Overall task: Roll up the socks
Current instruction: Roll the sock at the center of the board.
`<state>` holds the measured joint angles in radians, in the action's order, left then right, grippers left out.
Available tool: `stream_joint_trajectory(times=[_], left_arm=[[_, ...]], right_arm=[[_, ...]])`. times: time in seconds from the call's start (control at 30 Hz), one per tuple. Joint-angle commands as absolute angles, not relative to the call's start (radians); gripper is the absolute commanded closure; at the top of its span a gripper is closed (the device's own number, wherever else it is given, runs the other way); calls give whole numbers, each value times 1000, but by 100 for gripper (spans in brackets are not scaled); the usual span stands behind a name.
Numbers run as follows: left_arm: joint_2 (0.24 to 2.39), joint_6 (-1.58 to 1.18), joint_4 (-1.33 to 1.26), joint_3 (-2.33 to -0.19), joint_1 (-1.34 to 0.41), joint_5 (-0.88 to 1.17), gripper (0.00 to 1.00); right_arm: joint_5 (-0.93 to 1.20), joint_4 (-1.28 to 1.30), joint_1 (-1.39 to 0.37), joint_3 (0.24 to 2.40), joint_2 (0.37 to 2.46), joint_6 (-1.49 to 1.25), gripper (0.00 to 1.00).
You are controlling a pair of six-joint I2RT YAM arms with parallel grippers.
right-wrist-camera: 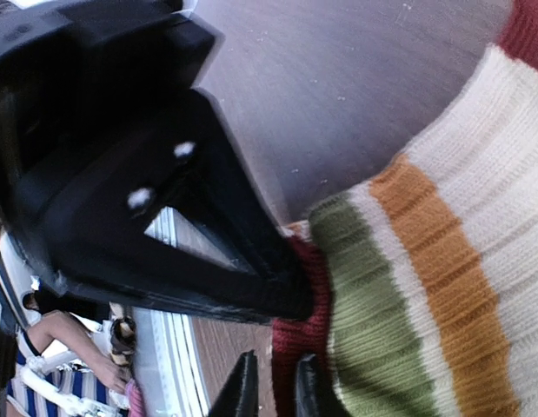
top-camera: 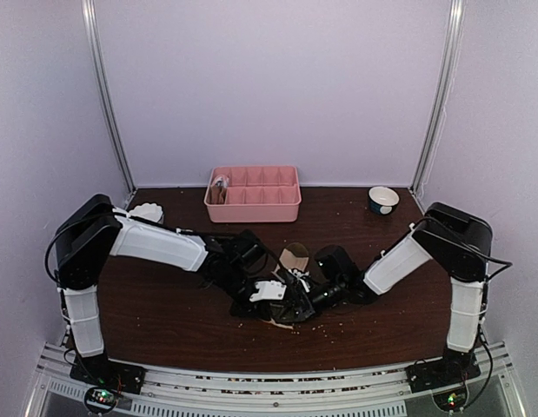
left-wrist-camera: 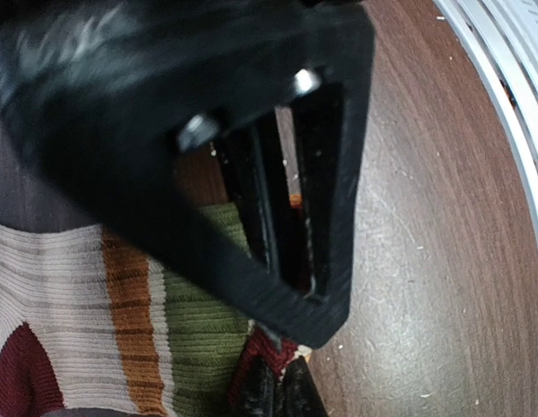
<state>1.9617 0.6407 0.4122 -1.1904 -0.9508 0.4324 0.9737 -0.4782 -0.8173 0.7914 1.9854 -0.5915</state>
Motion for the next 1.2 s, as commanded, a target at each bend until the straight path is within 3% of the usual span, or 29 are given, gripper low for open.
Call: stream_joint_trajectory(times=[0.0, 0.13, 0.53, 0.57, 0.6, 0.63, 0.67, 0.73, 0.9, 1.07, 1.17], left_arm=[[2067, 606, 555, -1170, -936, 415, 100], [2099, 588, 622, -1211, -902, 529, 100], [2214, 565, 812, -1346, -812, 736, 100], [2221, 559, 814, -1352, -808, 734, 100], [2229, 556, 818, -1359, -804, 733, 100], [2242, 555, 828, -1370, -800, 732, 100], [2253, 552, 839, -1383, -799, 724, 100], [2283, 542, 872, -1416, -799, 697, 100], [2332, 496, 910, -1470, -792, 680, 100], [2389, 464, 977, -1533, -784, 644, 100], [2423, 459, 1020, -1575, -784, 607, 100]], right_arm=[[845, -433, -806, 707, 1966, -594, 78], [745, -495, -805, 648, 1869, -559, 67], [60, -482, -809, 388, 1347, -364, 61], [8, -486, -808, 370, 1303, -363, 57], [-50, -503, -807, 351, 1263, -379, 34], [-124, -525, -808, 330, 1235, -417, 4], [-209, -519, -803, 322, 1217, -469, 0], [-262, -419, -759, 346, 1204, -597, 0], [-28, -554, -749, 309, 1242, -458, 0], [-38, -738, -1003, 208, 1277, -7, 0], [-24, -592, -1095, 275, 1324, 147, 2]])
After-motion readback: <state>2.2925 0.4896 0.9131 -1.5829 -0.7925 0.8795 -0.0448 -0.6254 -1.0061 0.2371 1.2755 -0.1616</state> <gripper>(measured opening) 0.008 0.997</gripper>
